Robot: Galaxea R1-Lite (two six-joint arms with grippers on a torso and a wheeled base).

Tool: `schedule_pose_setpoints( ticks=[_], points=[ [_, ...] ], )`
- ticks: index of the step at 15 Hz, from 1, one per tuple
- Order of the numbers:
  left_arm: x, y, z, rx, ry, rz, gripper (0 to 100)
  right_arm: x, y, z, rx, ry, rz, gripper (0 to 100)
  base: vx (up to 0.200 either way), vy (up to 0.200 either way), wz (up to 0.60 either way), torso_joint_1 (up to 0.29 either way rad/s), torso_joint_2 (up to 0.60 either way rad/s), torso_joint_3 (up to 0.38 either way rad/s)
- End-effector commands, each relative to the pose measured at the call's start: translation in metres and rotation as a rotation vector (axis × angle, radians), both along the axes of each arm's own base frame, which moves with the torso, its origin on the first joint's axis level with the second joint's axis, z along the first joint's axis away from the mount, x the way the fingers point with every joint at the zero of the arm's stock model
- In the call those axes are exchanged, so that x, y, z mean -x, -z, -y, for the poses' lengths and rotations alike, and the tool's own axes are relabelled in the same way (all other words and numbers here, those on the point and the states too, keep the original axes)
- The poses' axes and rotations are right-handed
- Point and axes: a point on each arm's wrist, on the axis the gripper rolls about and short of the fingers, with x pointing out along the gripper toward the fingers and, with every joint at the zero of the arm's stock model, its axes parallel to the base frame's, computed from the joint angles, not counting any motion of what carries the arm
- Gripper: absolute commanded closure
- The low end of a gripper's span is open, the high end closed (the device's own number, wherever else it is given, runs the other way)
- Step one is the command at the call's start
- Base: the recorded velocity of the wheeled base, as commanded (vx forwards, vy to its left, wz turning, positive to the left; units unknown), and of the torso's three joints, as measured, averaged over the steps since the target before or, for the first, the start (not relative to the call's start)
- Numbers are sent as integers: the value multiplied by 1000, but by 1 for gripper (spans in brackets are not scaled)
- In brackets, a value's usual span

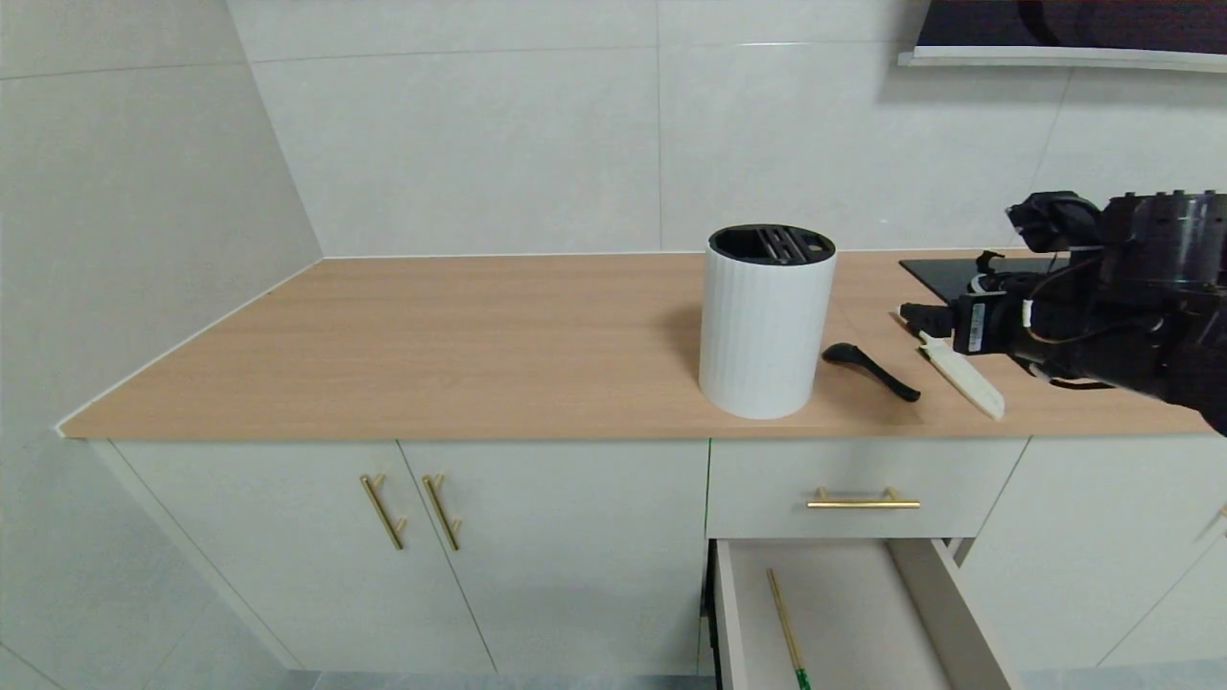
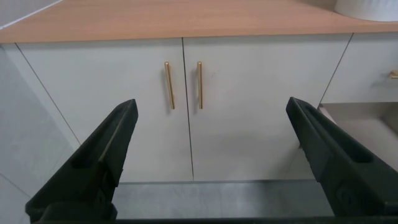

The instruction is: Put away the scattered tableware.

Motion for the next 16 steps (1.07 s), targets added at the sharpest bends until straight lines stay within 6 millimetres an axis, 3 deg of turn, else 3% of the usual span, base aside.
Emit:
schedule_pose_setpoints(
  ticks=[1, 4, 8, 16],
  points=[
    [0, 0, 0, 0, 0, -2, 0, -42, 38, 0, 18, -2, -84, 0, 0, 0, 0, 0, 0, 0],
    [0, 0, 0, 2, 0, -2, 0, -63, 63, 3, 24, -8, -144, 0, 0, 0, 0, 0, 0, 0],
    [0, 0, 0, 0, 0, -2, 0, -71, 64, 9, 9, -42, -212, 0, 0, 0, 0, 0, 0, 0],
    [0, 0, 0, 0, 0, -2, 0, -96, 92, 13, 18, -15, -249, 0, 0, 0, 0, 0, 0, 0]
  ],
)
